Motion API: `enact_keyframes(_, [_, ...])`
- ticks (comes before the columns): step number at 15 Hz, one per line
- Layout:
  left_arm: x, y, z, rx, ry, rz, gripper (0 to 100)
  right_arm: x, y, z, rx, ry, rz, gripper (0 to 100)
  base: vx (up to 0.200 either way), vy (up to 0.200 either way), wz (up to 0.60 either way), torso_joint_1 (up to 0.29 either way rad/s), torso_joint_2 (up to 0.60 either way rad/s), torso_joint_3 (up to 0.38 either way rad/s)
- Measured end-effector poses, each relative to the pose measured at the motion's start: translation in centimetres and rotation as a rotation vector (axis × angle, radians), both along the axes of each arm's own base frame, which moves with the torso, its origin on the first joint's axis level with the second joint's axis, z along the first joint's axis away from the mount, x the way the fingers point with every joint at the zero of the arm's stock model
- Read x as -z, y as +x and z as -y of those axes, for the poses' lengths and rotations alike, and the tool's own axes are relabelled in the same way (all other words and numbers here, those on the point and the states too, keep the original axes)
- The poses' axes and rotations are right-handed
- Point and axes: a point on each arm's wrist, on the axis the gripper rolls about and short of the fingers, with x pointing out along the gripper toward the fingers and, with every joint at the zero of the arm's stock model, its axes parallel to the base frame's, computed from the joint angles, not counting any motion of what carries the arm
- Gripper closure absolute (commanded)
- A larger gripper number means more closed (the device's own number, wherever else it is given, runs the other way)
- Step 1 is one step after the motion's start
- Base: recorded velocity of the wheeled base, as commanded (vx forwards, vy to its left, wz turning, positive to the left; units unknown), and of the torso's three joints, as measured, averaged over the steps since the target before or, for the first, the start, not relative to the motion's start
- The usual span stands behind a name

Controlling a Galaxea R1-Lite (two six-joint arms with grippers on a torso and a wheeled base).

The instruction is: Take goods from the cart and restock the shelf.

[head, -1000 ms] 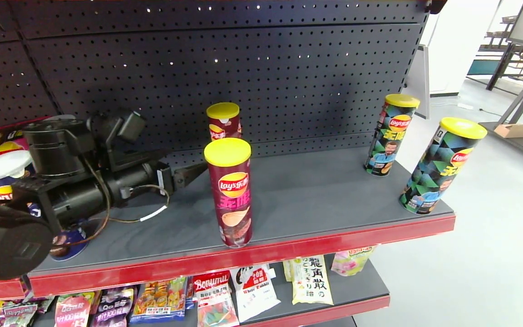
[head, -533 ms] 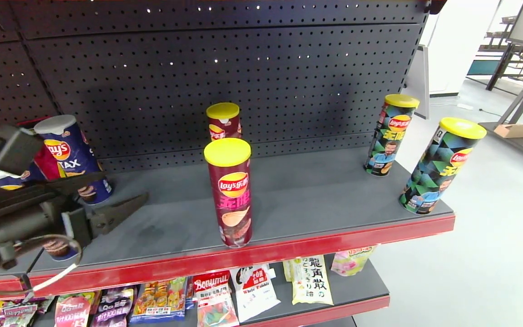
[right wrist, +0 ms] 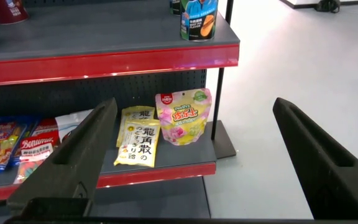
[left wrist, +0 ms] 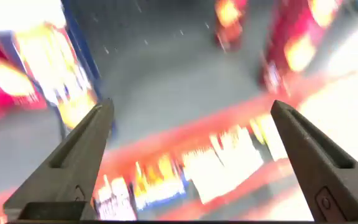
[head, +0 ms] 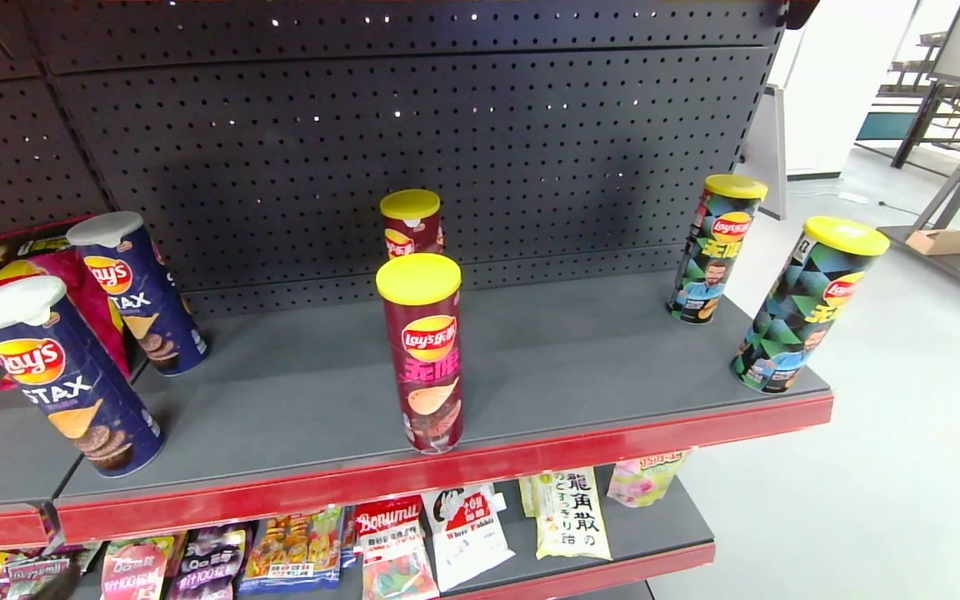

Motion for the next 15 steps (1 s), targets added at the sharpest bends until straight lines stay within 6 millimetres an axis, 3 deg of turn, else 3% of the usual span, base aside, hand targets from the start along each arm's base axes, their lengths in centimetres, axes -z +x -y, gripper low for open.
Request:
enact_keyframes(4, [0.2,-2.5,-0.6,-0.066,0.021,0.091,0,0.0,0.0,0.0,-0.002,-0.006,0.000,0,0.000,0.000,0.15,0.001,0.00,-0.001])
enact_keyframes(10, [0.7,-3.0,-0.7,-0.086,0.020,0.110,0,0.0,0.0,0.0,-0.002,-0.005,0.000,0,0.000,0.000,0.60,0.005,0.00,0.000])
enact_keyframes(15, [2.9,-3.3,-0.7,-0.081,0.017,0.095,0,0.0,0.0,0.0,-0.002,-0.001,0.000,0,0.000,0.000,0.00,0.000,0.00,0.000])
